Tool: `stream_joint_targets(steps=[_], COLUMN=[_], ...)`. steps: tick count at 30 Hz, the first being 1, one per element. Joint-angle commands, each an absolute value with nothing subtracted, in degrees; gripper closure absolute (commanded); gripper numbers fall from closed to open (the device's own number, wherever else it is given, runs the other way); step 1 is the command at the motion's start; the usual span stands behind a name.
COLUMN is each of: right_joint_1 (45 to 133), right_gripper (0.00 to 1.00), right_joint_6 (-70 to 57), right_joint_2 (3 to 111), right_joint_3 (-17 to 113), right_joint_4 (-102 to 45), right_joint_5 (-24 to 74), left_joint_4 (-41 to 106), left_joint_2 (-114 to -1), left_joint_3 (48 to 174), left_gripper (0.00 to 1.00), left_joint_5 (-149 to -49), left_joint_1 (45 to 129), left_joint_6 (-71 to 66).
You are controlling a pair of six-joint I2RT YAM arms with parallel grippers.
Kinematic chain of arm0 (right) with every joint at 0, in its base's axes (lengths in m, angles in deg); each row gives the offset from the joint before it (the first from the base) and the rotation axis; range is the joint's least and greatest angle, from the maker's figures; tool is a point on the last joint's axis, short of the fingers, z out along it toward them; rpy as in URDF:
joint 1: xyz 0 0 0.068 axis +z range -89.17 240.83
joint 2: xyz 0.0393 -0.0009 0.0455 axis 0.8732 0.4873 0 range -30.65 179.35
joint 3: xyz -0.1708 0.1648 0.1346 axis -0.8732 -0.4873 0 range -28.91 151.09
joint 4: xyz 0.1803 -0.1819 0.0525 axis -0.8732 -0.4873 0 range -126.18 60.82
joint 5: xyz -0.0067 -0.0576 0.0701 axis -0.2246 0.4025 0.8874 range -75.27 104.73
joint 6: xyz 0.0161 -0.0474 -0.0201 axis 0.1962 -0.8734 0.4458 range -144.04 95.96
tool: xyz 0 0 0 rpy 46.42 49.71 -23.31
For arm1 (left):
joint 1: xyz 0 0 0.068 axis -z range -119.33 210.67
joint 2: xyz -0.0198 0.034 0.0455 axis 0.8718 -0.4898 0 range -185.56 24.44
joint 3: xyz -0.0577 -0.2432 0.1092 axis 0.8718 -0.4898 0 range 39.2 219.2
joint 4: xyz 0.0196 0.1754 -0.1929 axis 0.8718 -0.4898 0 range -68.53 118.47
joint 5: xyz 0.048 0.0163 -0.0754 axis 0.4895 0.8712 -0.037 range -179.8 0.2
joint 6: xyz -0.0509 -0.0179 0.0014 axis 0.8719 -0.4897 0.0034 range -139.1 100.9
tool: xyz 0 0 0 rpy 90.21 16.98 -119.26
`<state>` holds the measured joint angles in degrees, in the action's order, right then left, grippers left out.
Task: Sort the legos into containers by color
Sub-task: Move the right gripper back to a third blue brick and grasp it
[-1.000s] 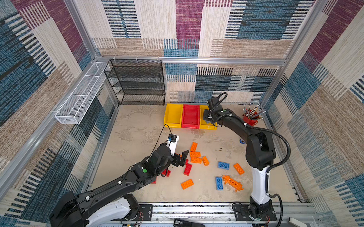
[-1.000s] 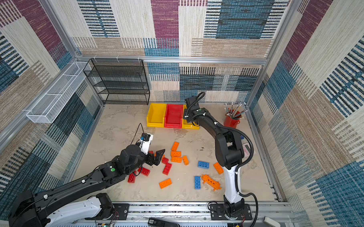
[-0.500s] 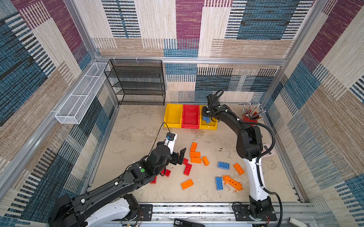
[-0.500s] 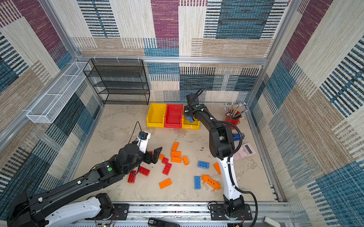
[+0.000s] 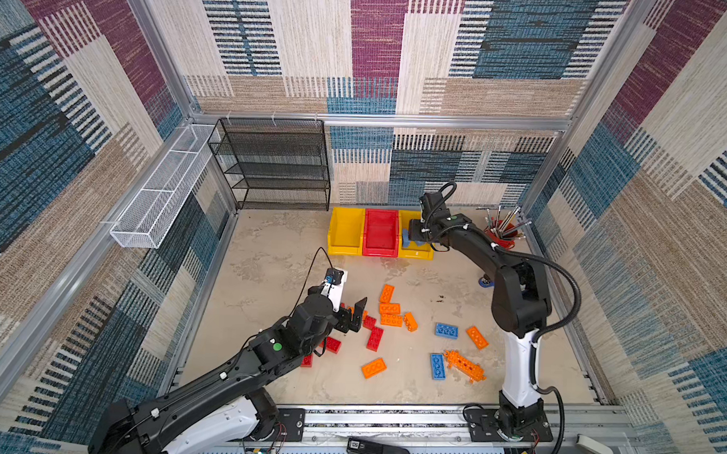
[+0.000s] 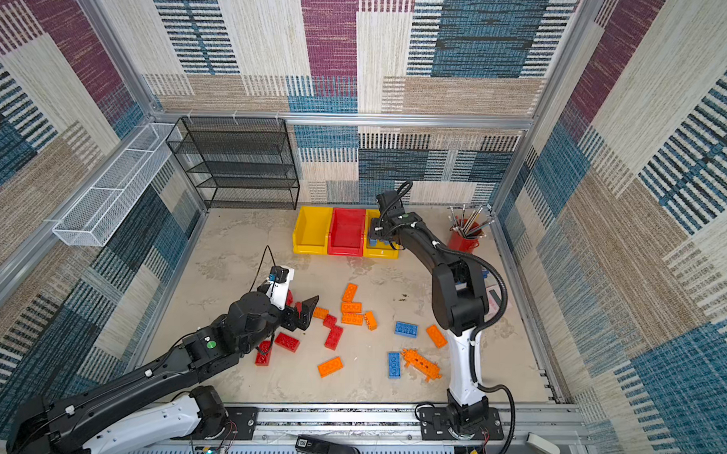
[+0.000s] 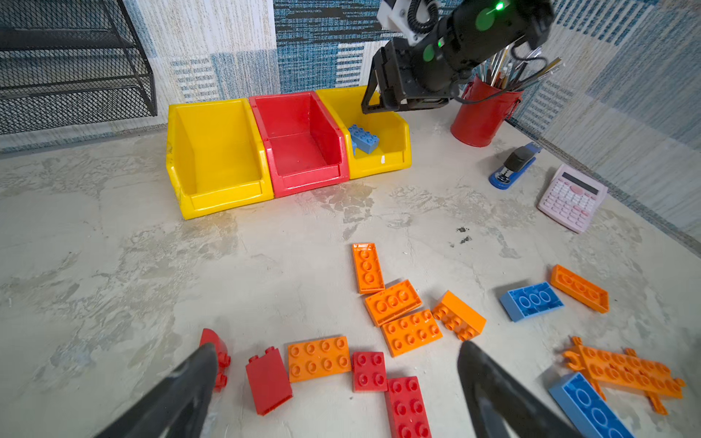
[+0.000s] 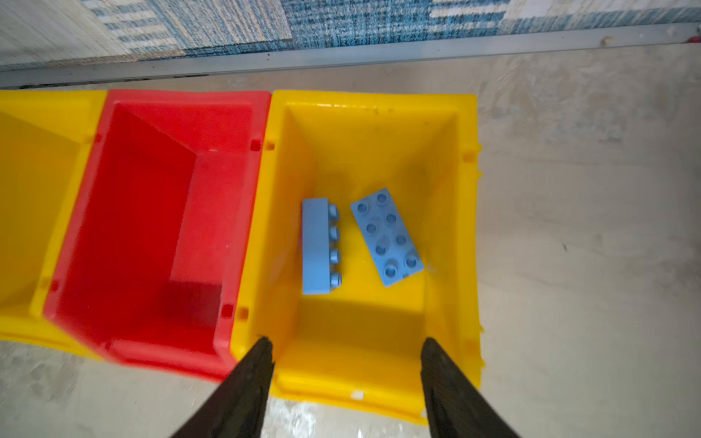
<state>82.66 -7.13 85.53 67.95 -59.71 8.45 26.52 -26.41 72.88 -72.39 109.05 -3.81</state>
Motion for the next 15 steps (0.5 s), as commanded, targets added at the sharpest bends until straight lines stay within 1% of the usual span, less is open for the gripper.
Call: stream_joint_targets(steps=[1, 4, 6, 7, 9, 12, 15], right_joint_1=[84.0, 85.8, 87.1, 87.9, 88.9, 90.5, 91.7], right_gripper=[0.35, 0.33, 0.27, 0.22, 0.17, 0.13, 0.12], right_joint_6=[-3.5, 0.3, 3.5, 5.3, 8.9, 13.7, 17.8], right_joint_2=[77.3, 68.4, 62.8, 59.8, 54.6, 48.2, 43.6], right_joint_3=[57.4, 44.6, 36.8, 32.8, 26.8, 20.4, 17.4], right_joint_4=[-58.6, -58.1, -58.1, -58.0, -58.5, -59.9, -62.9], right_joint_5=[6.9, 6.2, 4.8, 4.5, 3.6, 2.6, 0.6], left_joint_4=[28.0, 28.3, 27.7, 27.1, 26.2, 27.0, 28.8], left_joint_2=[-25.5, -24.6, -24.3, -24.3, -24.2, -24.0, -24.4], left_joint_3=[71.5, 70.1, 69.9, 69.8, 69.6, 68.5, 67.3], left_gripper=[0.01, 0.01, 0.01, 0.01, 0.01, 0.01, 0.01], left_joint_5=[-75.5, -77.3, -78.4, -79.0, -79.3, -79.3, -79.4], left_joint_1=[109.1, 109.2, 109.3, 109.5, 110.1, 111.2, 111.7], left_joint_6=[-1.0, 1.0, 1.9, 2.1, 2.2, 2.5, 3.2])
